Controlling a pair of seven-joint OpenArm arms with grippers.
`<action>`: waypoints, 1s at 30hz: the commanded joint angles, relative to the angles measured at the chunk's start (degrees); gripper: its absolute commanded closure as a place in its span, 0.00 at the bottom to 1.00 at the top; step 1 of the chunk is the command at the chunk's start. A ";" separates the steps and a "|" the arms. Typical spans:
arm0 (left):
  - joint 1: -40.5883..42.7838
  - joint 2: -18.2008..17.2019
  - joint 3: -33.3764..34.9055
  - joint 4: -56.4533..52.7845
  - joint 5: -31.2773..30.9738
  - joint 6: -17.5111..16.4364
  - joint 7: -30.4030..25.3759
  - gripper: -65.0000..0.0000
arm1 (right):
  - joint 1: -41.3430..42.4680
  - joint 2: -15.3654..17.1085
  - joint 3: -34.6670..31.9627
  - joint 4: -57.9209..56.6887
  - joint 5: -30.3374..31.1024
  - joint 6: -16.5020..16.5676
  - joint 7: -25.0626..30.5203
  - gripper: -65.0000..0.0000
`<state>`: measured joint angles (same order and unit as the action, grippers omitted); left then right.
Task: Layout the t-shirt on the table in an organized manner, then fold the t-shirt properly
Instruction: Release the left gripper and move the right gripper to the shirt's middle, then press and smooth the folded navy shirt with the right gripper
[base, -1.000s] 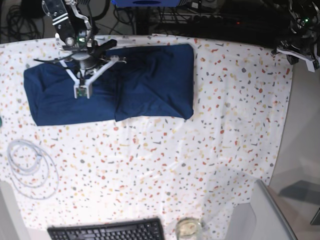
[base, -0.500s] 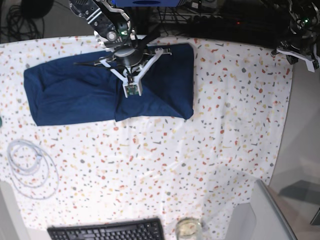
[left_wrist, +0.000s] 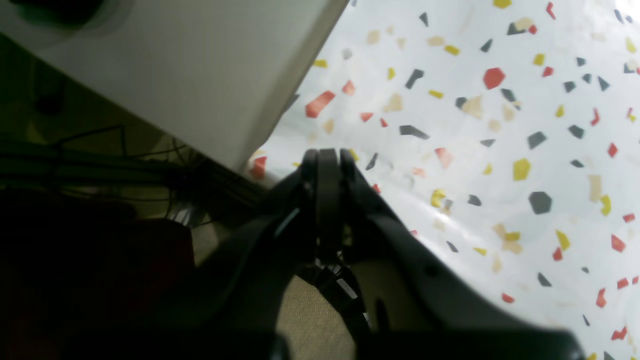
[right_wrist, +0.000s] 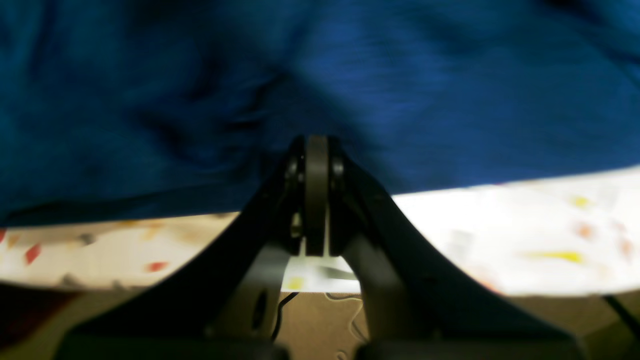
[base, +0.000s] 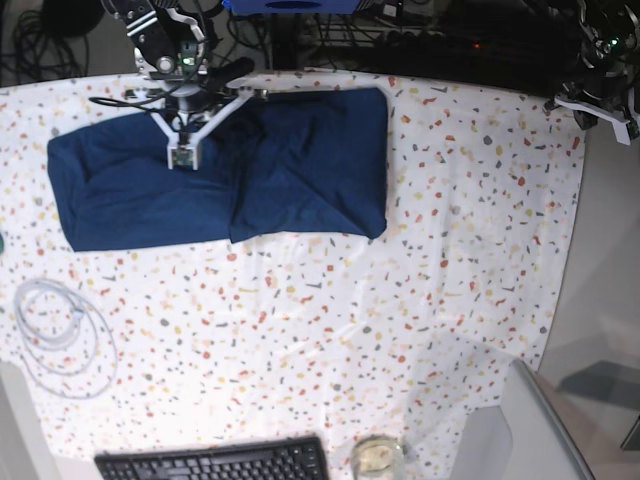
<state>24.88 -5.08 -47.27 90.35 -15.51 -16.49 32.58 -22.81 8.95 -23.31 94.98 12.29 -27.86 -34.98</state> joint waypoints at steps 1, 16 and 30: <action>0.21 -0.76 -0.43 0.78 -0.36 0.01 -1.06 1.00 | -1.41 0.41 0.94 2.82 -0.12 0.12 0.83 1.00; 0.57 -0.59 -0.25 0.78 -0.36 0.01 -1.06 1.00 | 4.48 0.41 -19.28 8.01 -0.12 -0.32 0.56 1.00; 0.57 -0.76 -0.43 -0.46 -0.36 0.01 -1.06 1.00 | 7.55 -1.26 -4.51 -3.33 -0.12 0.03 0.65 1.00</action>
<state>25.10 -5.10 -47.24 89.01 -15.46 -16.49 32.62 -15.38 7.70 -27.79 90.65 12.82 -27.68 -35.31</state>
